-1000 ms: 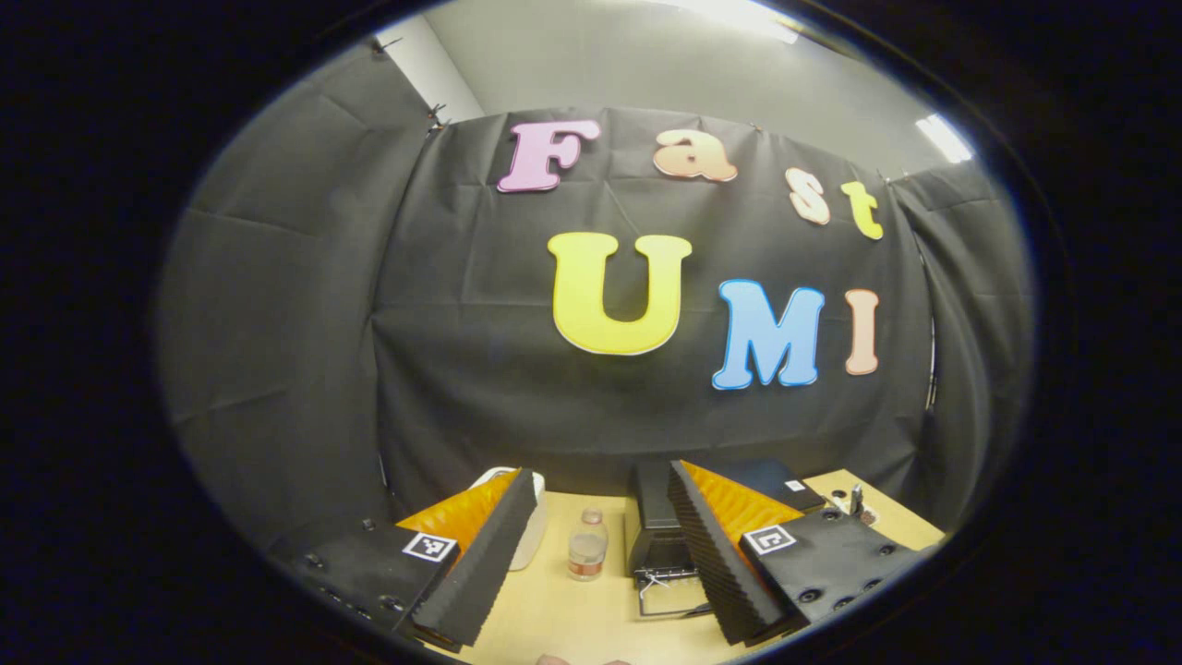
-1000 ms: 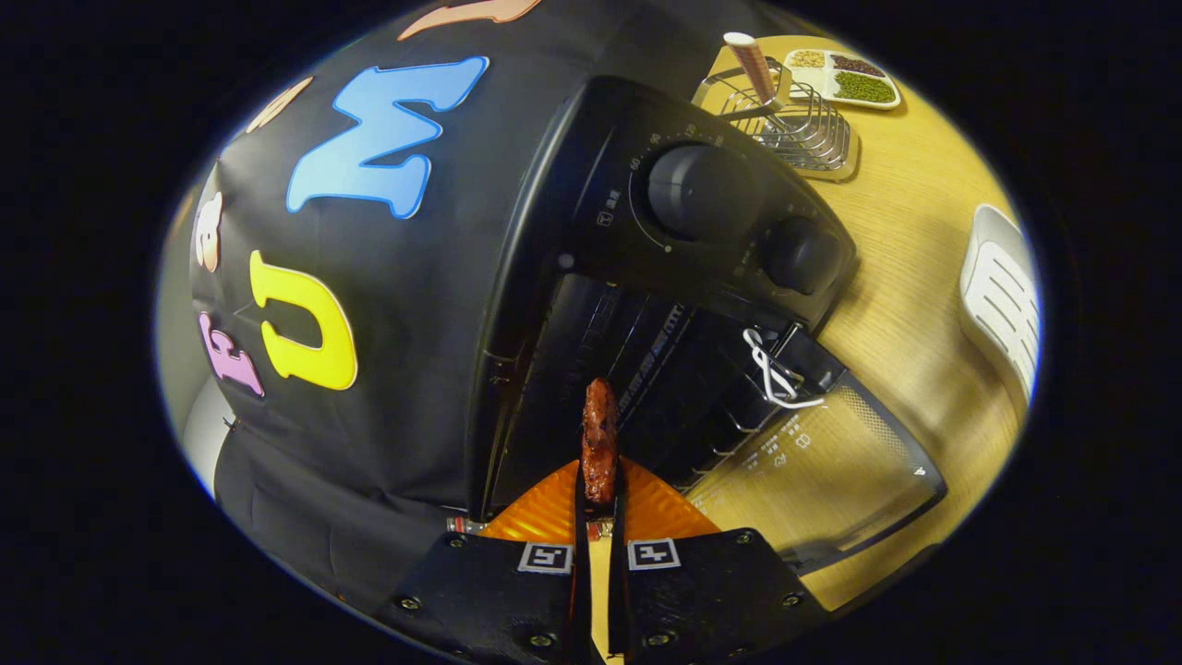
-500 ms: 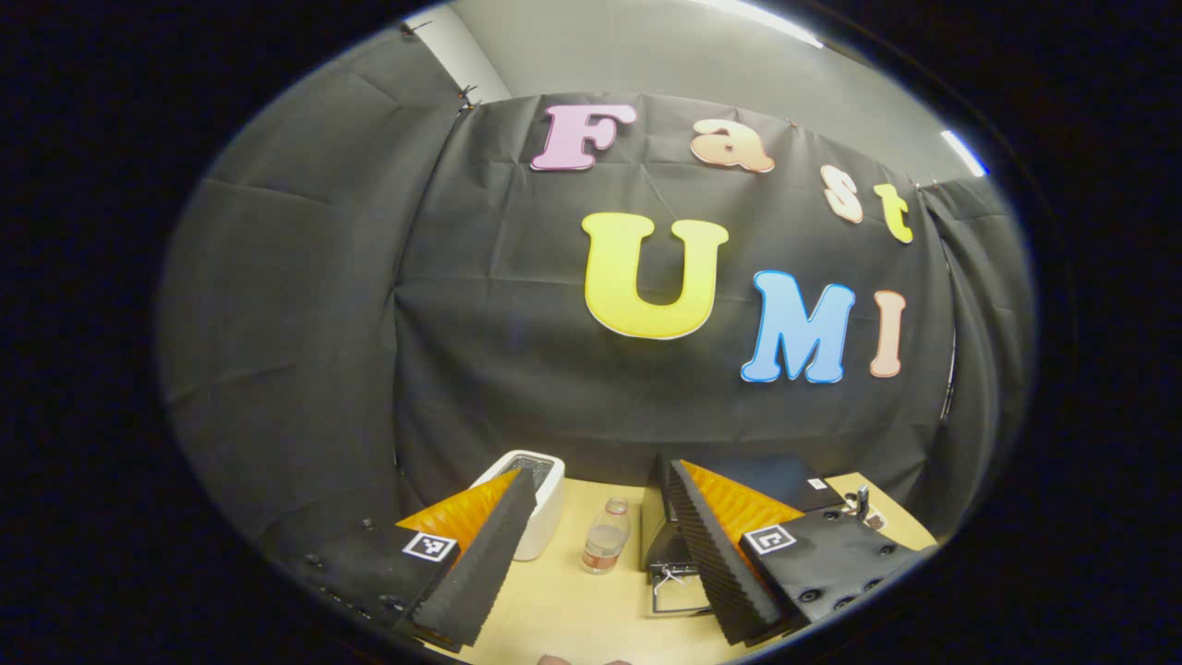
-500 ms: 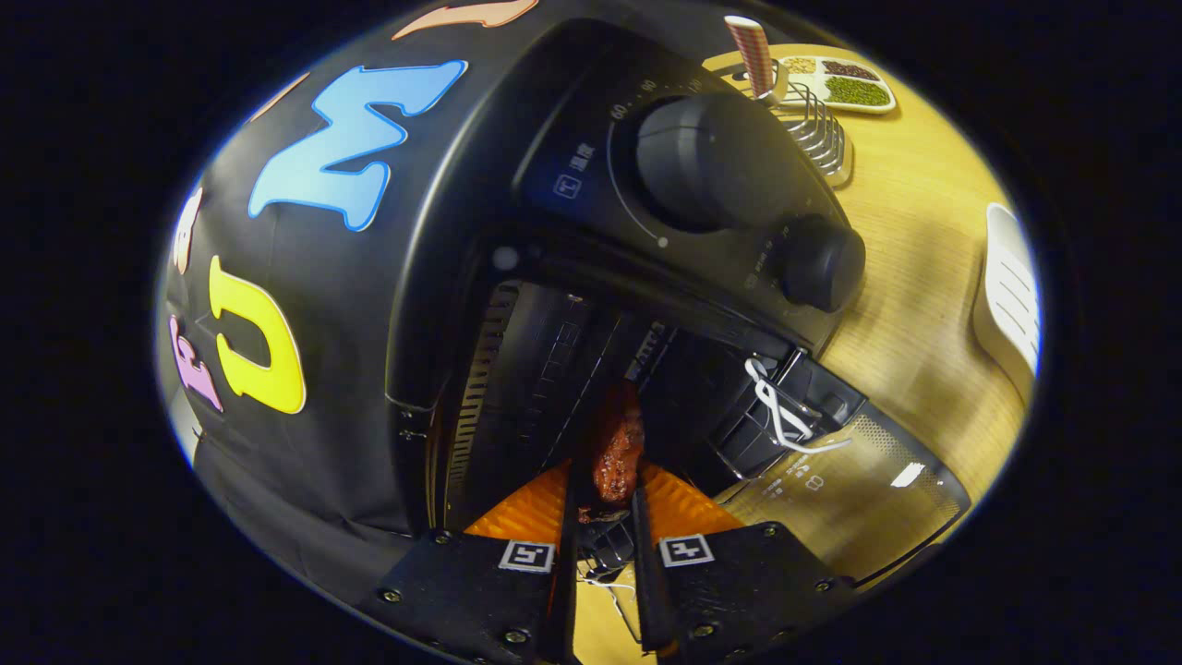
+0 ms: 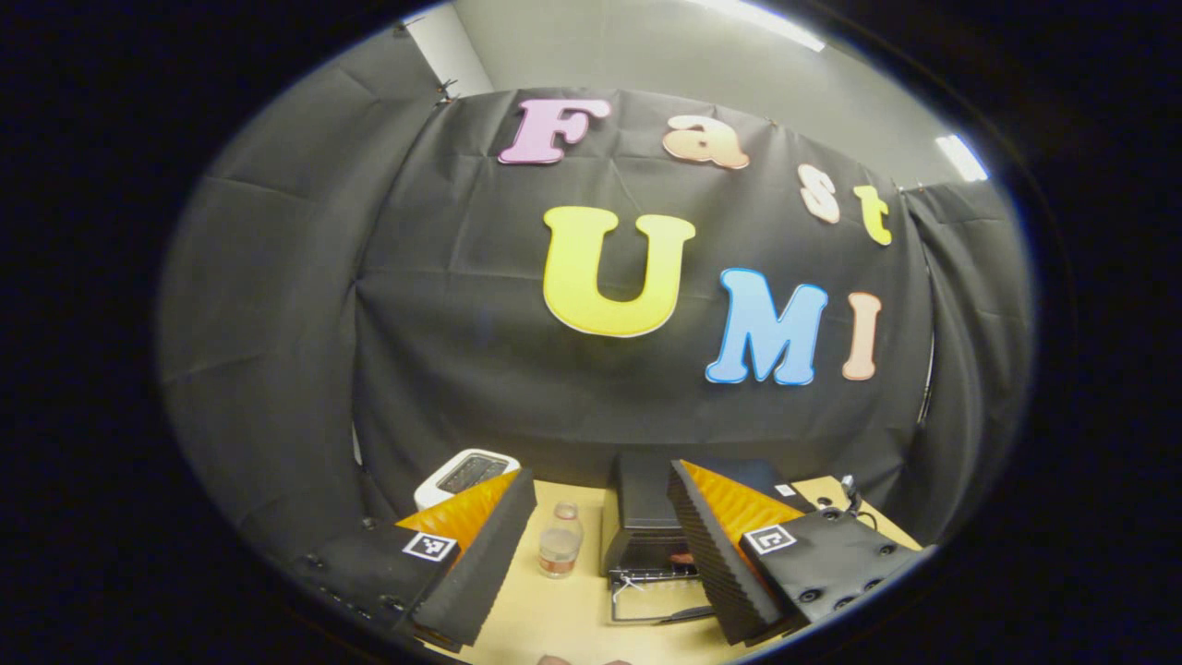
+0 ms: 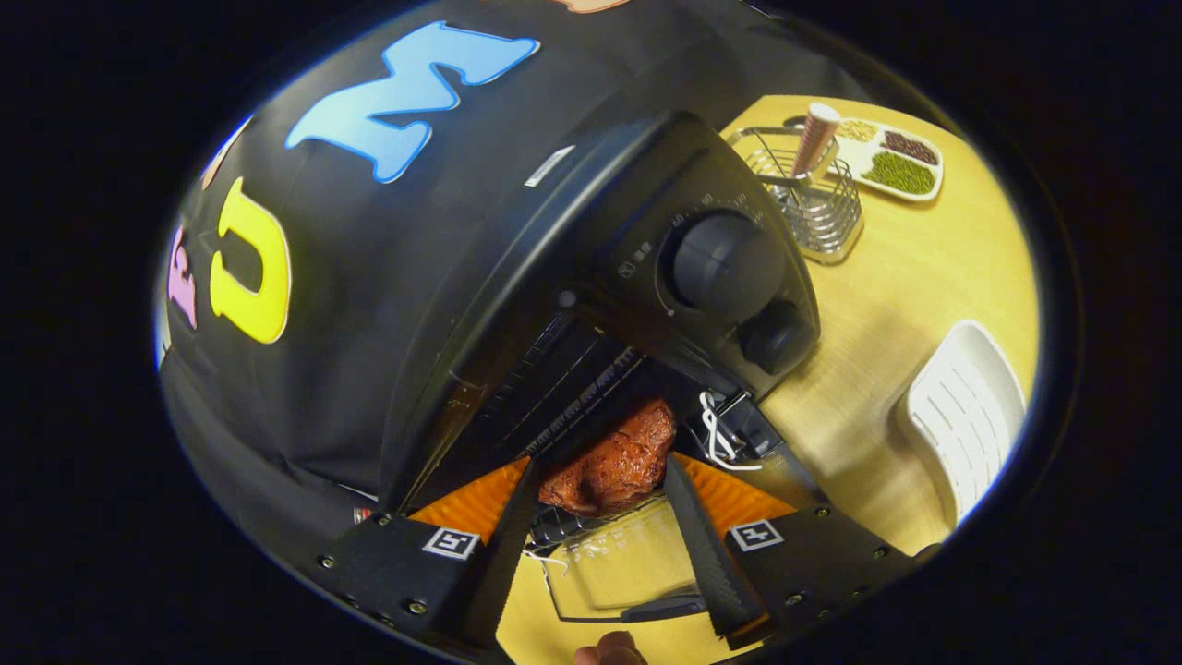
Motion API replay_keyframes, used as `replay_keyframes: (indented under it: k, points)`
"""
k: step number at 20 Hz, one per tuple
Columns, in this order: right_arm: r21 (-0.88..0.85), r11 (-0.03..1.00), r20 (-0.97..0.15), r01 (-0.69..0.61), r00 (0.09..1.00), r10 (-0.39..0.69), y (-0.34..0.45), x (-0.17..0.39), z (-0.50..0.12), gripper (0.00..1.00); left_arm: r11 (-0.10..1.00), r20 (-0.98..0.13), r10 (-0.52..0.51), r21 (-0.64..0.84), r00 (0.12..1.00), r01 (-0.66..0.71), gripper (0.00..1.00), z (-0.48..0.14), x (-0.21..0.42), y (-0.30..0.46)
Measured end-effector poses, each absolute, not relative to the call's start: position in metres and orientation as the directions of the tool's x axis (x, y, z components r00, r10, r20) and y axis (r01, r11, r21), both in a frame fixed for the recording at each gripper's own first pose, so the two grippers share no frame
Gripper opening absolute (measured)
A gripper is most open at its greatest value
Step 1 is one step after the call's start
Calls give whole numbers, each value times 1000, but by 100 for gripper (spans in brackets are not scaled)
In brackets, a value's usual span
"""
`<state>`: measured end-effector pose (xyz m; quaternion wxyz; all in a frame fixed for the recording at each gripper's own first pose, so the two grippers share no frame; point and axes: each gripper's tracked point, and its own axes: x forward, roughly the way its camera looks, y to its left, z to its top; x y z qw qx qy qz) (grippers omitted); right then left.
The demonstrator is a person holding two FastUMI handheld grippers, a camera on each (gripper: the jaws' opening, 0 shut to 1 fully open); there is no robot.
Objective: Open the electric oven with the left hand, put the food in, and close the electric oven.
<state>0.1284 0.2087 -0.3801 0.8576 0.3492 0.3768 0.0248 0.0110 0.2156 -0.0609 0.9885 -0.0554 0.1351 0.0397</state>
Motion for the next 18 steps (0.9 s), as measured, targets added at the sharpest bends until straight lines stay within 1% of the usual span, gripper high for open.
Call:
replay_keyframes:
  k: [1,2,5,6,7,8,9,10,11,14,15,16,18]
  points:
    - [606,770,-626,202,718,304,205,124,-374,73,991,-267,55,-100,962,-84,100,-60,13,209]
    - [583,792,-624,181,724,294,200,119,-367,83,992,-263,47,-97,964,-75,100,-58,14,203]
    - [491,864,-600,107,761,247,178,105,-339,83,996,-258,31,-78,966,-52,100,-63,17,186]
    - [455,887,-591,86,774,228,170,99,-328,83,996,-255,28,-73,966,-48,97,-64,18,180]
    - [414,908,-581,64,786,210,162,93,-317,83,997,-253,22,-71,967,-41,97,-66,19,173]
    - [384,923,-562,40,803,199,156,87,-302,83,997,-253,17,-71,967,-36,100,-68,21,166]
    - [357,934,-537,19,822,189,149,83,-286,83,997,-255,12,-72,967,-31,100,-70,22,159]
    - [331,944,-511,0,841,179,143,78,-271,83,997,-257,4,-77,966,-24,97,-71,23,152]
    - [309,951,-481,-18,859,173,137,74,-253,83,997,-256,-5,-81,967,-16,100,-72,25,142]
    - [213,976,-395,-55,908,137,111,60,-203,83,997,-247,-25,-79,969,5,100,-68,29,120]
    - [190,979,-357,-66,925,132,104,56,-183,83,997,-241,-34,-69,970,18,100,-66,30,113]
    - [166,983,-311,-71,943,121,96,52,-163,83,998,-230,-34,-55,973,22,97,-63,32,107]
    - [92,993,-213,-69,973,87,76,45,-120,83,999,-180,-29,-43,983,22,95,-48,34,99]
